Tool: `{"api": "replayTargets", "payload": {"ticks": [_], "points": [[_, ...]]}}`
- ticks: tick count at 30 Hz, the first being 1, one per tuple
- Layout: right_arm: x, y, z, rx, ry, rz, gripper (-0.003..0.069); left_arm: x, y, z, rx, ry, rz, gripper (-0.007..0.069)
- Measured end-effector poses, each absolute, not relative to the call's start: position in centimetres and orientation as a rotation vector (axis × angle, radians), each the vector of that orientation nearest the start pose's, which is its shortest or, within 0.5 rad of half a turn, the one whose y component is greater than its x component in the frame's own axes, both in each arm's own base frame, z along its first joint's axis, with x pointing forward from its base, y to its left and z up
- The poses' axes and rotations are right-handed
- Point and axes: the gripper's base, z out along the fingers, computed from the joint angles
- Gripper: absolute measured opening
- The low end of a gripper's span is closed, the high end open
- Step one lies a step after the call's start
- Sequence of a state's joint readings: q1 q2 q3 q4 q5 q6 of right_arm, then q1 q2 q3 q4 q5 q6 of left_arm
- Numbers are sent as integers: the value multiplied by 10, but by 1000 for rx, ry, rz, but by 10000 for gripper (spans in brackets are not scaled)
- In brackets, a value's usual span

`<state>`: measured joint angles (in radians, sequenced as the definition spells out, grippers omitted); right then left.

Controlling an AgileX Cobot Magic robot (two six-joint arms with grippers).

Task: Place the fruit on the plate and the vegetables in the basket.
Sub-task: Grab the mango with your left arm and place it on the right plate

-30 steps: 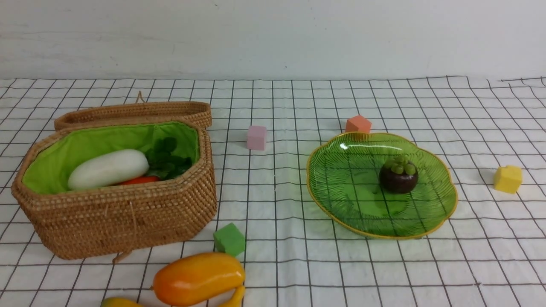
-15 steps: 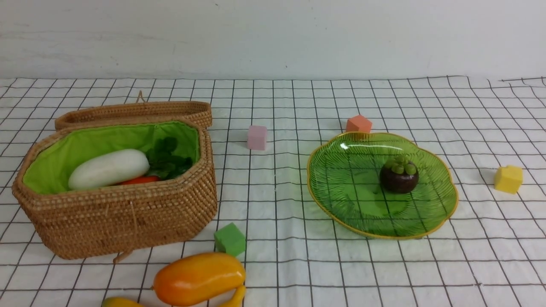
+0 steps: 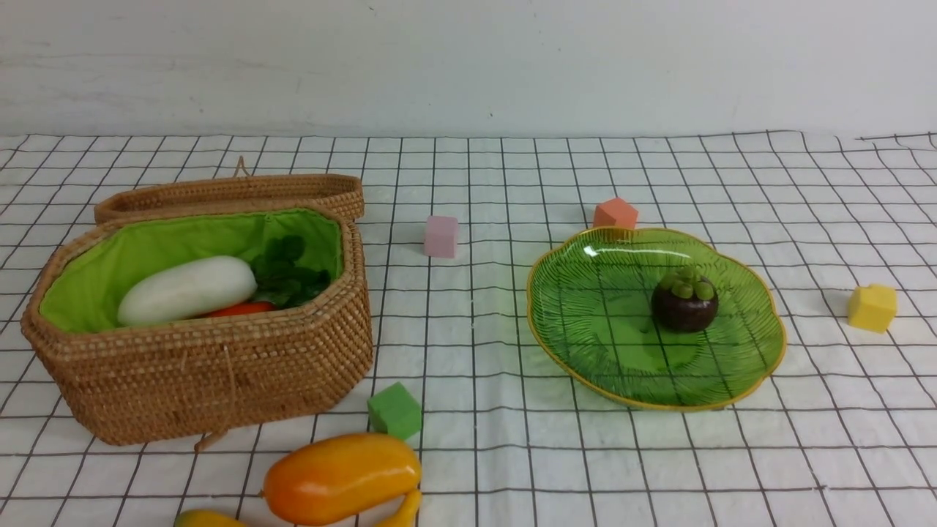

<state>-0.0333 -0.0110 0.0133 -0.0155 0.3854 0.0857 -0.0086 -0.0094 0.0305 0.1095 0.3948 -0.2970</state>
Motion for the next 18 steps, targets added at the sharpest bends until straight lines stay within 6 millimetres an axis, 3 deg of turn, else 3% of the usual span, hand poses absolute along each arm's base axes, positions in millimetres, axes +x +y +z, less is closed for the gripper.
{"api": "replayTargets", "payload": {"ticks": [18], "points": [[52, -2, 175, 102, 1868, 22, 27, 52, 3, 168, -206, 1887, -99, 239]]}}
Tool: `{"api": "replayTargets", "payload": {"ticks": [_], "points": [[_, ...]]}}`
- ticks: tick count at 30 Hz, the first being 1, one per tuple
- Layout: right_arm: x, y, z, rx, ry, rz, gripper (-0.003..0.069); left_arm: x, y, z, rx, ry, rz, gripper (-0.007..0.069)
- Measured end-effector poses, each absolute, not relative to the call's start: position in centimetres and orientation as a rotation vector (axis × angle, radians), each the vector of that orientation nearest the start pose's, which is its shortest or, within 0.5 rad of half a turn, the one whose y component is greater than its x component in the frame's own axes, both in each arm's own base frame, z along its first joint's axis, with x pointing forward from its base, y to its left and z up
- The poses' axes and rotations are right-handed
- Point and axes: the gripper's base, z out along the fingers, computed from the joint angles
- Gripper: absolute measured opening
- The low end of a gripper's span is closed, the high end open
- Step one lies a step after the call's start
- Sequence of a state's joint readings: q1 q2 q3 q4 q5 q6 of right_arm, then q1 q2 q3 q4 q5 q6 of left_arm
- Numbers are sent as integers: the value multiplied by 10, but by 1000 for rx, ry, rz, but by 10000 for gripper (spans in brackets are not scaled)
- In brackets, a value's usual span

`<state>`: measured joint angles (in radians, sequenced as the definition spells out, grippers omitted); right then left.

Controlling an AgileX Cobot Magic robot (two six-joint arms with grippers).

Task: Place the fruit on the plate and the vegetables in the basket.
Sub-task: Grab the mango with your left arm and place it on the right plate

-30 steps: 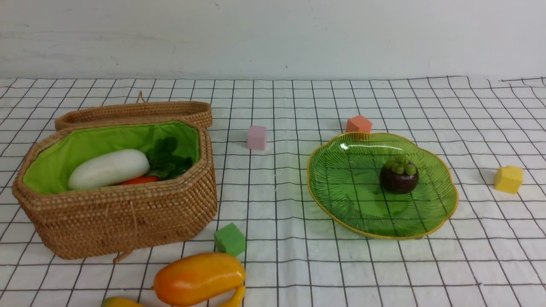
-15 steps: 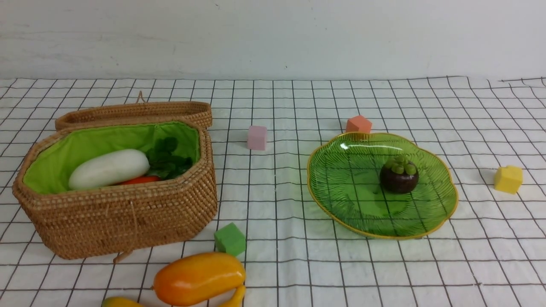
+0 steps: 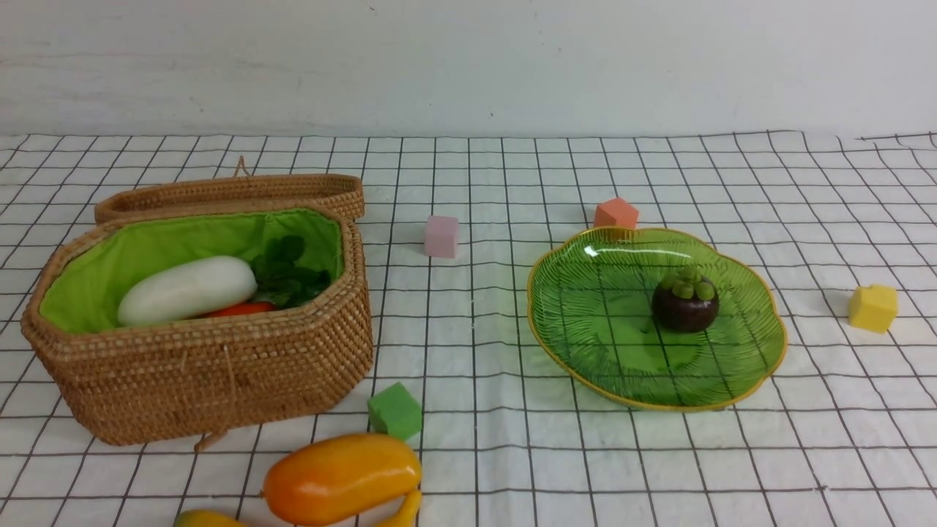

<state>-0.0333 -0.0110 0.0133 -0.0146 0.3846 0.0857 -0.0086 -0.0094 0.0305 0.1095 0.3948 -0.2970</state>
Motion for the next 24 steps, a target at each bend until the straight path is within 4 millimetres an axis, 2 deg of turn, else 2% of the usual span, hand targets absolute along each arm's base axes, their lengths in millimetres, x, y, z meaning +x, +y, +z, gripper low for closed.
{"api": "replayTargets", "payload": {"ticks": [7, 12, 14, 15, 16, 19, 21, 22, 23, 24], "points": [[52, -2, 175, 102, 1868, 22, 36, 52, 3, 168, -207, 1885, -101, 239], [52, -2, 175, 102, 1868, 22, 41, 55, 1, 178, -265, 1770, -210, 239], [52, -2, 175, 102, 1868, 22, 46, 57, -1, 196, -358, 1561, -371, 239], [52, -2, 175, 102, 1868, 22, 46, 57, -1, 196, -361, 1561, -375, 239], [52, -2, 175, 102, 1868, 22, 46, 56, 0, 208, -366, 1419, -419, 239], [52, -2, 175, 102, 1868, 22, 46, 53, 1, 225, -351, 1235, -454, 239], [52, -2, 175, 102, 1868, 22, 46, 51, 2, 234, -345, 1193, -462, 239], [52, -2, 175, 102, 1868, 22, 48, 45, 2, 256, -331, 1130, -475, 239], [52, -2, 175, 102, 1868, 22, 48, 45, 2, 256, -330, 1130, -474, 239], [52, -2, 175, 102, 1868, 22, 50, 37, 1, 285, -306, 1071, -478, 239]]}}
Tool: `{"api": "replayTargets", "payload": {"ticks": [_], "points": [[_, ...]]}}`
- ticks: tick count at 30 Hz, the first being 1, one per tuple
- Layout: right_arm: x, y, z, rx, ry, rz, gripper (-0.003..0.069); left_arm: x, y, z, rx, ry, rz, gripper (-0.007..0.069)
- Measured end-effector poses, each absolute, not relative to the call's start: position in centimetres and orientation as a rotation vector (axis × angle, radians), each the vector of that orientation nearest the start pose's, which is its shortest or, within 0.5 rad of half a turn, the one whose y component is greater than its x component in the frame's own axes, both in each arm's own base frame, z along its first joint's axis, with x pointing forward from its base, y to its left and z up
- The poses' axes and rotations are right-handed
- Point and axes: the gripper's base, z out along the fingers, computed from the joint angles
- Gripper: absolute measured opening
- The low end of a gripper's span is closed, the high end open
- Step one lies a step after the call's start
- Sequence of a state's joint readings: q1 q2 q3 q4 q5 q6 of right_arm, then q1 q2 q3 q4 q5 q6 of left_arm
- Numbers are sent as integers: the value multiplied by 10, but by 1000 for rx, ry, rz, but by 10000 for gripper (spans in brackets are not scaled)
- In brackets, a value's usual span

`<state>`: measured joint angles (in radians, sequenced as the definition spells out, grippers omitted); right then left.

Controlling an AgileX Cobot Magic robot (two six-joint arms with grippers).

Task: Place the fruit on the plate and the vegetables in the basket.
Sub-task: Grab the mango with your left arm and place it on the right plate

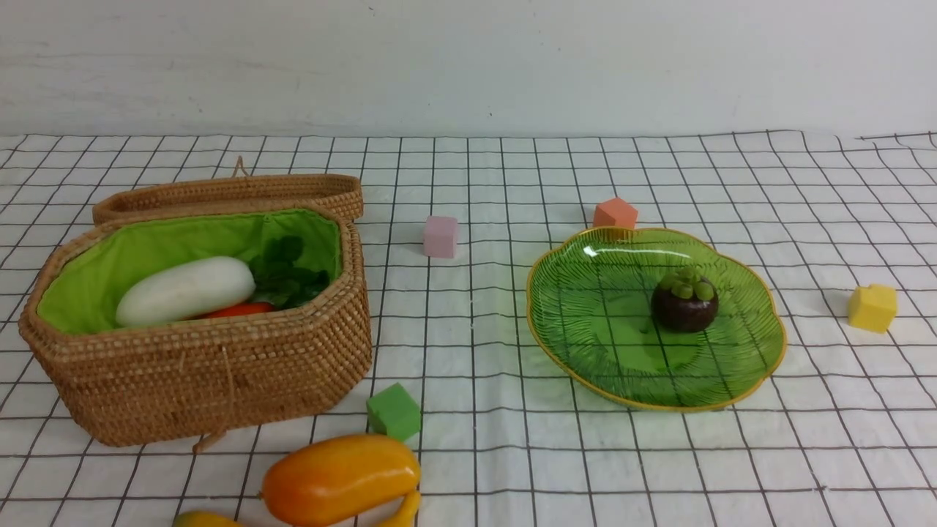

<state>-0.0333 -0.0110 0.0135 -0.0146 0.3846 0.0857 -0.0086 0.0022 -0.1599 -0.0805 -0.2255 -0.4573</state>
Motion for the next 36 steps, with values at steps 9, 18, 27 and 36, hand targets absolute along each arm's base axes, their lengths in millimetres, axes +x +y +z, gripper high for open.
{"api": "replayTargets", "payload": {"ticks": [9, 18, 27, 36], "points": [[52, -2, 175, 101, 1868, 20, 62, 67, -1, 418, -350, 1499, -394, 239], [52, -2, 175, 100, 1868, 20, 76, 154, -18, 388, -165, 2118, -172, 239], [52, -2, 175, 100, 1868, 20, 90, 189, -106, 325, 488, 2484, -150, 239], [52, -2, 175, 100, 1868, 20, 101, 224, -149, 257, 979, 2613, -98, 302]]}}
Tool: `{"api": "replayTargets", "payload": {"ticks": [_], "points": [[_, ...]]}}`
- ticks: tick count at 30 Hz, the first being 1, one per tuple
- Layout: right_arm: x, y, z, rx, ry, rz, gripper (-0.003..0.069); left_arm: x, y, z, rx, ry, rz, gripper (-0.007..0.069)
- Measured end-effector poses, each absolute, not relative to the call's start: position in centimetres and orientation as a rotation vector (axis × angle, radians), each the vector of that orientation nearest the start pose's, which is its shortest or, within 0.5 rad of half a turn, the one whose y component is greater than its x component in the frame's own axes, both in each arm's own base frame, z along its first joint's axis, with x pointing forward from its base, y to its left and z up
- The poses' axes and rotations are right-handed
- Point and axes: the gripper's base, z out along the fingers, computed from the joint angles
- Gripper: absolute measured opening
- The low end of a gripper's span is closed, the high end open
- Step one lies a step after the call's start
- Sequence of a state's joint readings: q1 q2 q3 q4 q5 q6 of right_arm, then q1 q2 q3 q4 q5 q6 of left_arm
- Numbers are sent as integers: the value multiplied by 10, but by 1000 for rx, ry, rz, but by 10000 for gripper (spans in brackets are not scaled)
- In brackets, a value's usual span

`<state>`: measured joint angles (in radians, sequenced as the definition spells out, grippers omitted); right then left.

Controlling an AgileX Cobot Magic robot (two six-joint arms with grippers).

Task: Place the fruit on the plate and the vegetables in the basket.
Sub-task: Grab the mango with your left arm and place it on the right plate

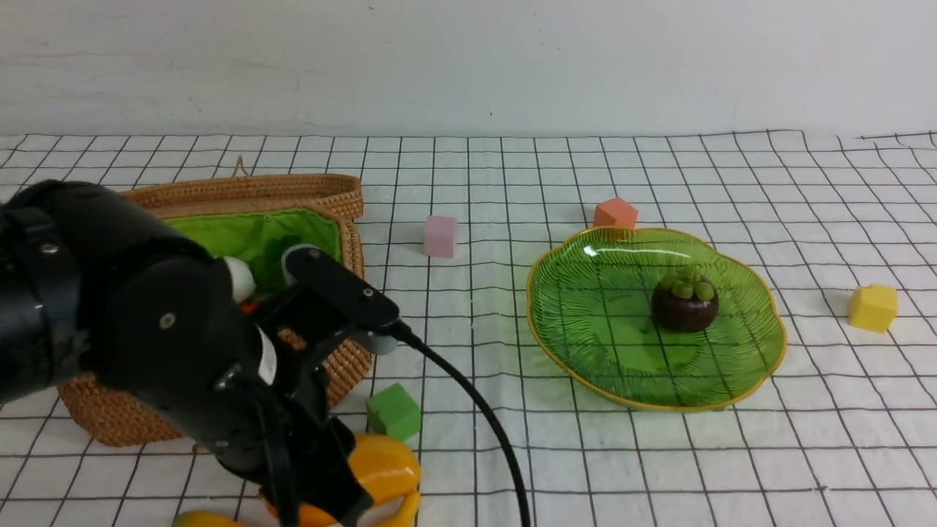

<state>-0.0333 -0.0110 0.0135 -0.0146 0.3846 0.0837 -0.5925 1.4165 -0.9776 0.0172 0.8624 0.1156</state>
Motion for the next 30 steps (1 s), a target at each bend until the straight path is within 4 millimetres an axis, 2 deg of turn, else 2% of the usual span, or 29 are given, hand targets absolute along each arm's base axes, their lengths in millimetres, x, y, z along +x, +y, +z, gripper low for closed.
{"api": "replayTargets", "payload": {"ticks": [1, 6, 10, 12, 17, 21, 23, 26, 30], "points": [[52, -2, 175, 100, 1868, 20, 101, 225, -149, 256, 983, 2613, -98, 304], [52, -2, 175, 100, 1868, 20, 110, 250, -136, 238, 1001, 2634, -70, 413], [52, -2, 175, 100, 1868, 20, 113, 260, -139, 222, 1087, 2613, -58, 591], [52, -2, 175, 100, 1868, 20, 116, 264, -143, 215, 1129, 2598, -65, 648], [52, -2, 175, 100, 1868, 20, 121, 275, -148, 196, 1184, 2566, -58, 668], [52, -2, 175, 100, 1868, 20, 127, 282, -151, 176, 1225, 2581, -35, 615], [52, -2, 175, 100, 1868, 20, 130, 283, -152, 176, 1226, 2578, -33, 582], [52, -2, 175, 100, 1868, 20, 132, 285, -152, 178, 1225, 2578, -33, 580], [52, -2, 175, 100, 1868, 20, 136, 290, -156, 191, 1232, 2595, -36, 580]]}}
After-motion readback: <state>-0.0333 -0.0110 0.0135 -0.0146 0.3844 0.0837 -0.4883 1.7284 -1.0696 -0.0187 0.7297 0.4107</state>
